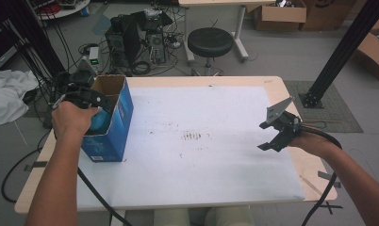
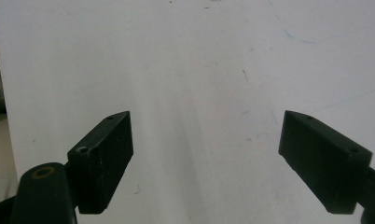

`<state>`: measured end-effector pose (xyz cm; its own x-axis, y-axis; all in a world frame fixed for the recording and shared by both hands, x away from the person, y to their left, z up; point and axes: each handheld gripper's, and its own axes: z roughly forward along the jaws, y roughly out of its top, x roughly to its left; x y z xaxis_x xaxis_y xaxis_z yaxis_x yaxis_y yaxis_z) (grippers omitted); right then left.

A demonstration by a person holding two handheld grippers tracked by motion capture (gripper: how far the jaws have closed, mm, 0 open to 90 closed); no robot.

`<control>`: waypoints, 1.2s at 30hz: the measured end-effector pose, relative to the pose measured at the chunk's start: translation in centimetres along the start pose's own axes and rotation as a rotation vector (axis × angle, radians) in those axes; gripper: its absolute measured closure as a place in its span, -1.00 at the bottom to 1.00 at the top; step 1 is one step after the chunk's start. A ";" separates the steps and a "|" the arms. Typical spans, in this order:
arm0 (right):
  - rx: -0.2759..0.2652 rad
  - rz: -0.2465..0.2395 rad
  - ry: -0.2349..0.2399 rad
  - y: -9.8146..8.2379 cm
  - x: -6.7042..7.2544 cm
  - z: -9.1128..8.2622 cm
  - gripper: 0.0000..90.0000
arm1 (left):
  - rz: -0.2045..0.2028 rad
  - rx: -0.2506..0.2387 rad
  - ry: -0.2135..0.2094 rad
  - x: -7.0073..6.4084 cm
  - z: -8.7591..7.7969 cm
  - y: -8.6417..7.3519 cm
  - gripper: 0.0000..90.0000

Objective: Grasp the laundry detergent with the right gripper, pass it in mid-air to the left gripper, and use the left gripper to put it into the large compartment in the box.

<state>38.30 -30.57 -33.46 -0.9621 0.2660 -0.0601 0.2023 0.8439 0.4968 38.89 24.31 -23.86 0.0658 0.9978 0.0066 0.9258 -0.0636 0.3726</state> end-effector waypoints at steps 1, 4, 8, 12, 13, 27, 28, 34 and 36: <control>-0.002 0.002 0.000 0.0 0.0 -0.1 -0.61 | 0.001 -0.002 -0.002 -0.1 -0.2 0.1 -0.38; -0.001 0.006 -0.001 0.0 0.0 -0.2 -0.61 | 0.011 -0.008 -0.003 -0.1 -0.8 0.2 -0.38; -0.004 0.009 -0.003 -0.2 -0.1 -0.3 -0.61 | 0.011 -0.020 -0.019 0.0 -1.5 0.4 -0.42; -0.003 0.010 -0.004 -0.3 0.0 -0.4 -0.61 | 0.023 -0.030 -0.024 -0.2 -2.1 0.5 -0.47; -0.003 0.010 -0.004 -0.3 0.0 -0.4 -0.61 | 0.030 -0.030 -0.022 -0.3 -2.2 0.6 -0.49; -0.006 0.007 -0.007 -0.2 0.1 -0.6 -0.61 | 0.102 -0.033 -0.039 -2.1 -3.6 1.3 -0.58; -0.006 0.006 -0.007 -0.2 0.0 -0.6 -0.61 | 0.111 -0.034 -0.039 -2.2 -3.7 1.4 -0.58; -0.006 0.008 -0.009 -0.2 0.1 -0.6 -0.61 | 0.155 -0.052 -0.048 -3.5 -4.5 1.9 -0.59; -0.003 0.010 -0.008 -0.2 0.1 -0.6 -0.61 | 0.177 -0.062 -0.055 -4.0 -4.7 2.0 -0.59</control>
<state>38.05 -30.99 -33.01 -0.9585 0.2781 -0.0622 0.2113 0.8399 0.4999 38.73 20.27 -18.76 0.2474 0.9686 0.0265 0.8735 -0.2348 0.4264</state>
